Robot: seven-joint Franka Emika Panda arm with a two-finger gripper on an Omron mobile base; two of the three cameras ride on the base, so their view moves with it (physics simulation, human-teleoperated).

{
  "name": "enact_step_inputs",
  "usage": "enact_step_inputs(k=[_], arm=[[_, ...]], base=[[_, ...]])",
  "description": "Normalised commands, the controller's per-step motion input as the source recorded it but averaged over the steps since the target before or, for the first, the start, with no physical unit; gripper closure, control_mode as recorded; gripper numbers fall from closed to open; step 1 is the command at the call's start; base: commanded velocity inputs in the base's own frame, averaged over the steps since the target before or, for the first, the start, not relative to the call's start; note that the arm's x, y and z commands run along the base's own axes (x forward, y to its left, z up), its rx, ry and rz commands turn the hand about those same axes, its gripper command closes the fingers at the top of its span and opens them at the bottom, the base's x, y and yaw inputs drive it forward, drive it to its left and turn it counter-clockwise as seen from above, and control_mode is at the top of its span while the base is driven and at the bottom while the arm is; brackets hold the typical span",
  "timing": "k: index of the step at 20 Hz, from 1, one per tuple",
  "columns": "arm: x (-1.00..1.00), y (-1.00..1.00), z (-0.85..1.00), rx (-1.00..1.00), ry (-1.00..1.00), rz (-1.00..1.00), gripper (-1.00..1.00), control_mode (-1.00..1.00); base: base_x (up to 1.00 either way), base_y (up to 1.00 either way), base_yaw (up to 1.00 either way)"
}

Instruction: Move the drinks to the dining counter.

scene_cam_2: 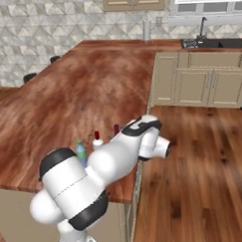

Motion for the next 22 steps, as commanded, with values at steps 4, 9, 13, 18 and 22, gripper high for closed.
enact_step_inputs(k=[4, 9, 13, 18, 22], arm=[[-0.08, 0.00, 0.42, 0.00, 0.00, 0.00, -1.00, -1.00], [-0.14, -0.02, 0.48, 0.03, -0.02, 0.00, -1.00, -1.00], [-0.31, -0.07, 0.45, 0.04, -0.09, 0.00, -1.00, -1.00], [-0.60, -0.07, 0.44, 0.04, -0.15, 0.00, -1.00, -1.00], [-0.77, 0.00, 0.41, 0.00, -0.20, 0.01, -1.00, -1.00]], base=[[0.00, 0.00, 0.00], [0.00, 0.00, 0.00], [0.00, 0.00, 0.00], [0.00, 0.00, 0.00], [0.00, 0.00, 0.00]])
